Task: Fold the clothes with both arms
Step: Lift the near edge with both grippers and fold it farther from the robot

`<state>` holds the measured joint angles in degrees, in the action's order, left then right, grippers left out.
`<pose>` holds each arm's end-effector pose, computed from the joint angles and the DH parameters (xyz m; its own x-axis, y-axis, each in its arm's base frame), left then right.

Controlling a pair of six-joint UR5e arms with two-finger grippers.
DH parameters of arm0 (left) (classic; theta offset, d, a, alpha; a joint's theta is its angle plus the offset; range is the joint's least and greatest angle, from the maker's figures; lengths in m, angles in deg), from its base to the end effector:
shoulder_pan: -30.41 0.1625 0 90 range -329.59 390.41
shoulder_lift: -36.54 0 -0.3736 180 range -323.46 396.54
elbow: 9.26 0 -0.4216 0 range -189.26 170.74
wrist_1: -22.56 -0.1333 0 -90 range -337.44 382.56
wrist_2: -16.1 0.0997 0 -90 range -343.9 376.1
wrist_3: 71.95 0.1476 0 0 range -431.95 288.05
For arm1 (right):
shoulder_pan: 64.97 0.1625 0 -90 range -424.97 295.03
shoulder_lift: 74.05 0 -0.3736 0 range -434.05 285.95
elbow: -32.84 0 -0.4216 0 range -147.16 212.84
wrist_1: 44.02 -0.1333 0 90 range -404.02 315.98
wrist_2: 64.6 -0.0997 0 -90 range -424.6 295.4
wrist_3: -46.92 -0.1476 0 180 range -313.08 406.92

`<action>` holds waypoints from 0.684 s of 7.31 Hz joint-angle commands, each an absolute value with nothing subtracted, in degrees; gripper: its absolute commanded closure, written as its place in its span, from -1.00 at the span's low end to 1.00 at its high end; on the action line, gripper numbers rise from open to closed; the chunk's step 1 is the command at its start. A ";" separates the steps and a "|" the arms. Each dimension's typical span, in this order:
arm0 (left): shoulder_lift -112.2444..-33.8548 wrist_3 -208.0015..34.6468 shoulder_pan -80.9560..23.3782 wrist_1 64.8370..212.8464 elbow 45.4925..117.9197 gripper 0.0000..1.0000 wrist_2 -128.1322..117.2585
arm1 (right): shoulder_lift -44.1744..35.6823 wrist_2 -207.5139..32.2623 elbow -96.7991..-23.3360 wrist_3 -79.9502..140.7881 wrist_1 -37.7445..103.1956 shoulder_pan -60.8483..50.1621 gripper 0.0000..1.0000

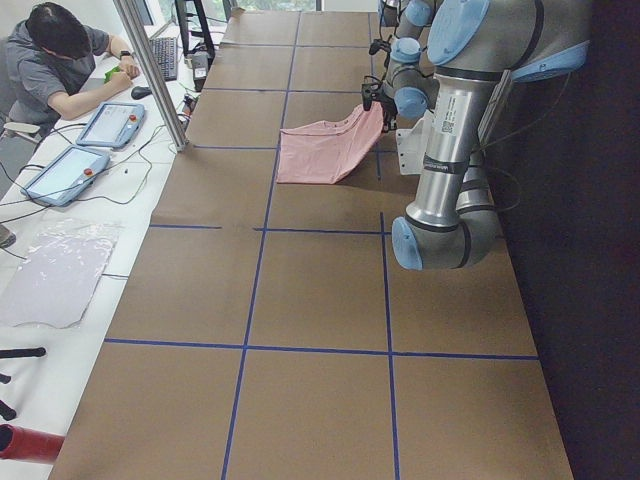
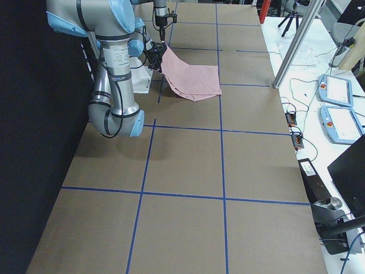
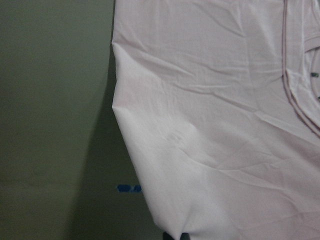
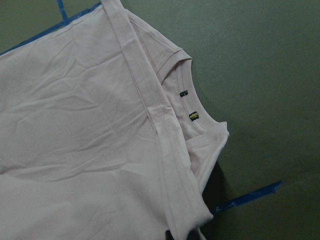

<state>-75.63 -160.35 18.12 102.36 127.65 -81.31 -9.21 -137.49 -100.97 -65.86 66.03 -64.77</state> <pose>0.4333 -0.2113 0.1050 0.5077 -0.0823 -0.8576 0.0891 0.9951 -0.0427 -0.4814 -0.1784 0.1247 0.5187 0.3719 0.7699 -0.4620 0.8796 -0.1136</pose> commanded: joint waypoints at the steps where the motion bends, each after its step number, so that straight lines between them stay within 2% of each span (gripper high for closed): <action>1: -77.53 -157.49 16.45 99.64 127.16 1.00 -81.55 | -9.54 -137.47 -100.94 -65.76 68.04 -65.15 1.00; 5: -84.04 -145.53 3.54 102.44 113.02 1.00 -82.34 | -14.90 -139.13 -92.34 -60.23 66.38 -53.93 1.00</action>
